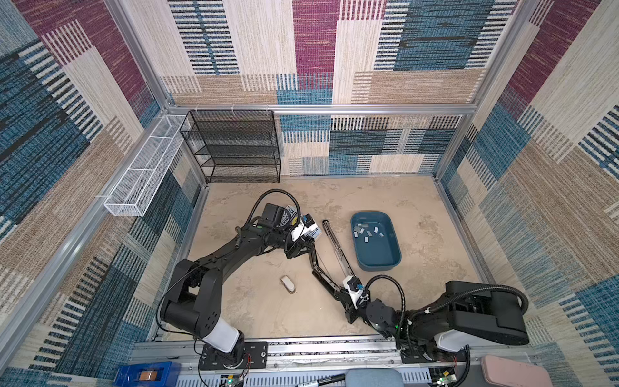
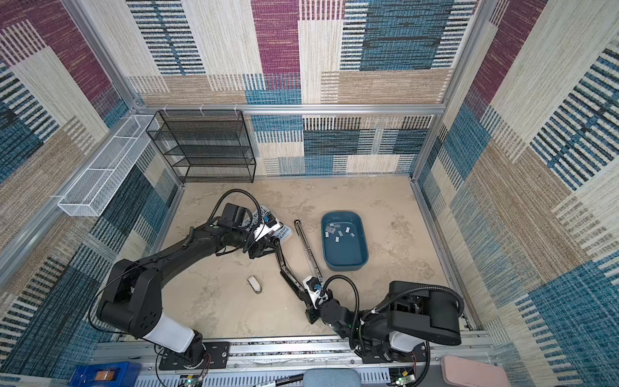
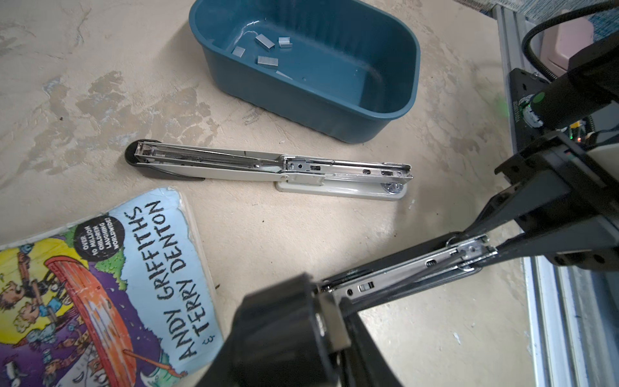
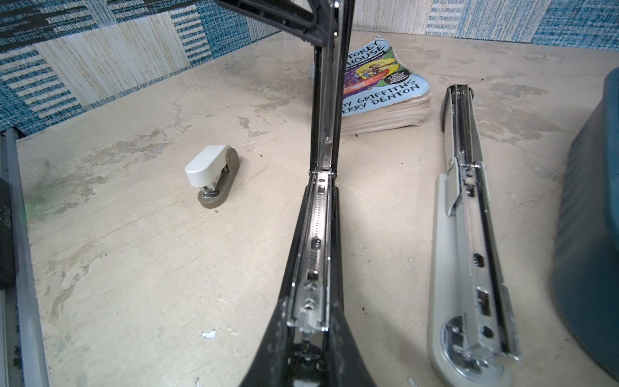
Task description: Load the staples into the stapler
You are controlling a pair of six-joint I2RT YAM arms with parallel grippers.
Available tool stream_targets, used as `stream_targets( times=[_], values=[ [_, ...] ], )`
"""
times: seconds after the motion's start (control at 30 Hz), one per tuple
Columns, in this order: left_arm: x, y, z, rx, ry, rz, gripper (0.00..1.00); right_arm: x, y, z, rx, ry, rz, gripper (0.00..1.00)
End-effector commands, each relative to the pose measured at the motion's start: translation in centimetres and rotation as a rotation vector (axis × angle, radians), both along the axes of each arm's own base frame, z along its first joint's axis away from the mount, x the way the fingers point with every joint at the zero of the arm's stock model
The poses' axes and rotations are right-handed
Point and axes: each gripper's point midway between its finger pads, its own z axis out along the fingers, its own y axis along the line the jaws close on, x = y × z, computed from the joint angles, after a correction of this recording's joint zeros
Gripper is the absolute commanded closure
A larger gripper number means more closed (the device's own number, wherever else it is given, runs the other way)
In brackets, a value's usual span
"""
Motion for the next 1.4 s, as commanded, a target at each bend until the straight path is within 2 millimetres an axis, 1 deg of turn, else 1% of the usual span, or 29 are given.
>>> stream_targets(
  times=[0.0,0.13,0.27,0.47,0.63,0.73,0.93,1.07,1.13,1.23,1.27,1.3,1.33,1.37],
  values=[
    [7.5,2.9,1.7,0.099,-0.291,0.166,0.65,-2.4,1.4,-0.7,0.018,0.055,0.132,1.00],
    [8.0,3.4,0.7,0.110,-0.244,0.175,0.65,-2.5,1.2,-1.0,0.008,0.058,0.123,1.00],
    [8.2,3.6,-0.2,0.122,-0.221,0.184,0.65,-2.6,1.0,-1.1,0.013,0.060,0.118,1.00],
    [8.6,4.1,-1.1,0.139,-0.193,0.207,0.64,-2.4,0.9,-1.5,-0.002,0.066,0.103,1.00],
    [9.7,5.3,-1.9,0.142,-0.129,0.282,0.62,-2.4,0.6,-1.8,0.003,0.076,0.092,1.00],
    [10.2,5.9,-2.6,0.162,-0.091,0.324,0.61,-2.5,0.5,-1.9,-0.001,0.079,0.087,1.00],
    [10.9,6.4,-3.8,0.173,-0.018,0.376,0.59,-2.8,0.3,-2.4,-0.011,0.087,0.078,1.00],
    [11.4,7.2,-4.0,0.183,0.022,0.425,0.59,-2.9,-0.4,-2.4,0.002,0.097,0.067,1.00],
    [11.7,8.0,-3.9,0.190,0.032,0.461,0.58,-2.8,-0.7,-2.5,-0.005,0.103,0.057,1.00],
    [12.1,8.7,-3.0,0.127,0.044,0.500,0.55,-2.8,-1.0,-2.7,-0.011,0.109,0.048,1.00],
    [12.3,8.8,-2.5,0.101,0.047,0.508,0.47,-2.8,-1.1,-2.8,-0.013,0.111,0.046,1.00],
    [12.4,8.8,-2.0,0.073,0.051,0.512,0.35,-2.8,-1.1,-2.9,-0.016,0.113,0.046,1.00],
    [12.4,8.7,-1.6,0.050,0.051,0.511,0.11,-2.8,-1.1,-2.9,-0.016,0.115,0.044,1.00],
    [12.5,8.7,-1.2,0.032,0.049,0.512,0.01,-2.8,-1.1,-3.0,-0.017,0.116,0.040,1.00]
  ],
)
